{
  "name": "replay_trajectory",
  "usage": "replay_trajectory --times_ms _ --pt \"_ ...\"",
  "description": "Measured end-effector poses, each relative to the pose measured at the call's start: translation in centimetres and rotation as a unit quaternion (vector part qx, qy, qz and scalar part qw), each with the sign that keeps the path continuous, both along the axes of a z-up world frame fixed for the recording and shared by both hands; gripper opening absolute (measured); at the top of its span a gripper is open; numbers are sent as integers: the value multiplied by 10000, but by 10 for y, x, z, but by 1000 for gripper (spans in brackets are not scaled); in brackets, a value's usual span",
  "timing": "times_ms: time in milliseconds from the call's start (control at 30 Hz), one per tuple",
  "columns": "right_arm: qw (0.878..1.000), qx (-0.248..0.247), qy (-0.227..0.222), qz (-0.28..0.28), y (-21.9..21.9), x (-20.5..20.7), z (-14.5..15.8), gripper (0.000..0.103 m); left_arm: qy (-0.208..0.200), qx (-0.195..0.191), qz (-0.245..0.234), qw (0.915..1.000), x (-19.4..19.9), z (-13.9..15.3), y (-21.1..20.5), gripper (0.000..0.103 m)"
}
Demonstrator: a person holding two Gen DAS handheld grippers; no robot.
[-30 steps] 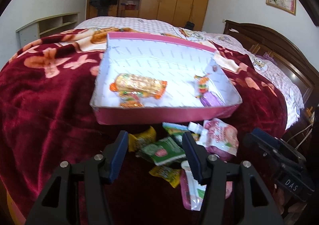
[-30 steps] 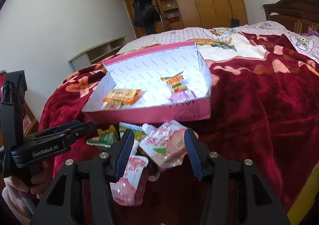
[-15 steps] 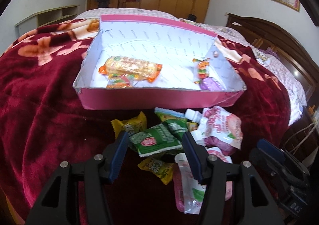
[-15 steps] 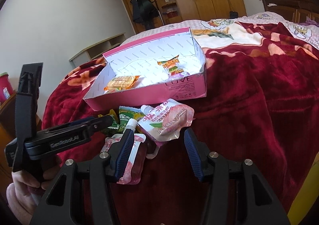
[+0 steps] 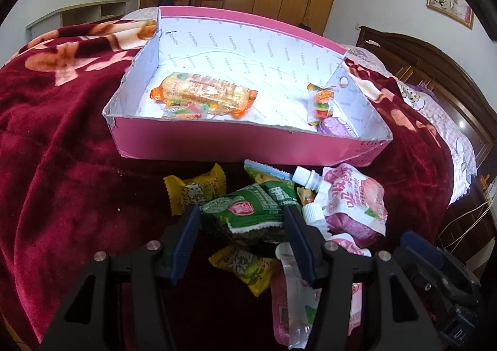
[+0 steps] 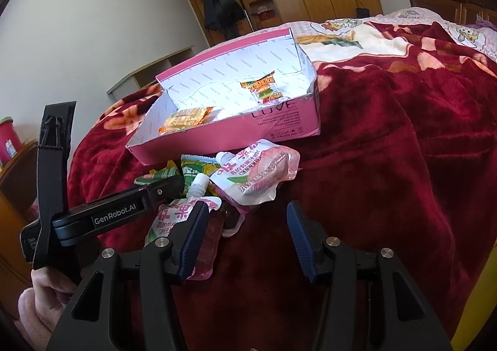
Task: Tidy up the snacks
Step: 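Move both open tools back to the snack pile beside the box, then grasp a green snack packet with left tool while right tool grasps a pink jelly pouch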
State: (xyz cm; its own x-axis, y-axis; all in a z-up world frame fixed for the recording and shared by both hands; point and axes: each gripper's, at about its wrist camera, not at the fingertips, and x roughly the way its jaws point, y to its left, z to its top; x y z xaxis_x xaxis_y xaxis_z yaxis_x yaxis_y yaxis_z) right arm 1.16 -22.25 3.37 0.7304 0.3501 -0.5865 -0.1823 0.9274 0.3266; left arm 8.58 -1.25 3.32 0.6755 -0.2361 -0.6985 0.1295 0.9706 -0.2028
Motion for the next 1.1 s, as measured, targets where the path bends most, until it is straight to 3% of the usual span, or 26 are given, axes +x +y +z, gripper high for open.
replay_trajectory --times_ms 433,667,900,1100 --pt "9999 27 83 106 4 -3 -3 54 26 -386 54 9992 -8 2 19 48" --pt "9998 13 81 183 11 -4 0 54 -104 -273 190 9994 -24 10 33 45" --pt "9993 25 74 353 25 -5 2 54 -169 172 407 9989 -42 6 49 45" --pt "9988 -50 122 480 38 -6 -1 54 -236 179 359 9989 -40 0 51 47"
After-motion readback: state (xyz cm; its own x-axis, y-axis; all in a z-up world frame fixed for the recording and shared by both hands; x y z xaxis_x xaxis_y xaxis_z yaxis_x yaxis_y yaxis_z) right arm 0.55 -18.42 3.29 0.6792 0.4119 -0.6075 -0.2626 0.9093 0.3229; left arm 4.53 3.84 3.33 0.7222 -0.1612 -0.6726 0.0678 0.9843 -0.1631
